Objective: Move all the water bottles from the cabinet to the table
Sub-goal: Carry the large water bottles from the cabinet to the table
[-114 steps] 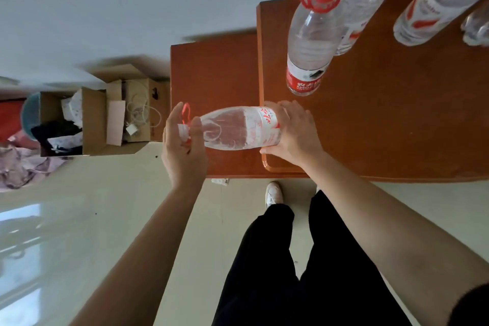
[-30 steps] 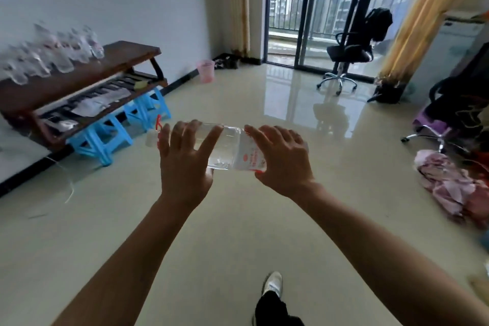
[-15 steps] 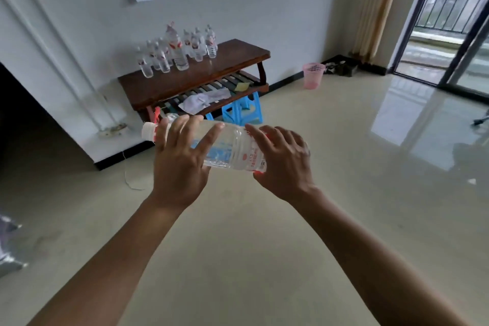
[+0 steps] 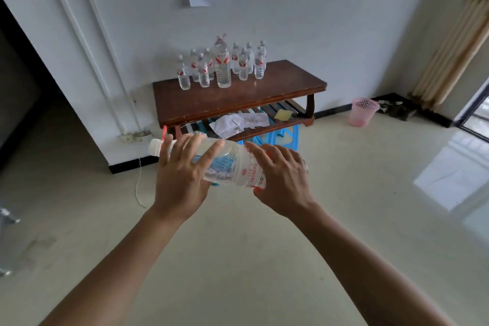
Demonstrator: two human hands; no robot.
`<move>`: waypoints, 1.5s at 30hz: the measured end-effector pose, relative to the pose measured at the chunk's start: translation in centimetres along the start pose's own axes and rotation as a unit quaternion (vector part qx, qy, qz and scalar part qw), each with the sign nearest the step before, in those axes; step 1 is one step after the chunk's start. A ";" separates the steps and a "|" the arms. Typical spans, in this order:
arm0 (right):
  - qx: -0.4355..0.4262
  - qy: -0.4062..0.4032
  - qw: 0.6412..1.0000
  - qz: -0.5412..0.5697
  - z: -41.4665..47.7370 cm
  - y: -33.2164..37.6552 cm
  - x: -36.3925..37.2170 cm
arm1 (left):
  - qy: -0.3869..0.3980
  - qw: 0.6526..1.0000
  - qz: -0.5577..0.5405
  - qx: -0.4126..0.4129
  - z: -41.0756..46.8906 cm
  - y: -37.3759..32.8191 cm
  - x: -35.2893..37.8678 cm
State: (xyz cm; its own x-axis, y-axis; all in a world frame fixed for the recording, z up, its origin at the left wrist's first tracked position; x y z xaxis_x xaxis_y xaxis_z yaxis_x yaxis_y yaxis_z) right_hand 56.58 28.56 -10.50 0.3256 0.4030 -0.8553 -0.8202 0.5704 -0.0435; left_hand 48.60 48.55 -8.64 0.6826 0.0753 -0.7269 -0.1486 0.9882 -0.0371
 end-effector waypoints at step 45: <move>0.082 0.085 0.985 0.129 58.0 -43.0 51.1 | 0.282 0.646 -0.445 -0.552 50.9 25.9 65.2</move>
State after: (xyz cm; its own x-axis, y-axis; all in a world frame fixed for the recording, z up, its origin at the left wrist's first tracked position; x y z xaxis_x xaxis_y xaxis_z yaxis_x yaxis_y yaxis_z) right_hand 135.75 66.16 -22.39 0.0214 0.4323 -0.9015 -0.7738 0.5781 0.2588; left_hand 125.70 85.81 -22.07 0.5260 -0.8257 -0.2038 -0.5099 -0.1144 -0.8526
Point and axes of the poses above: each hand's wrist, its own z-axis towards the middle knuckle, its own x-axis out of the palm, y = z × x, the point moved 3 cm from there along z, towards the middle knuckle, and after that the axes turned 15 degrees about -x, right-handed, at the moved point
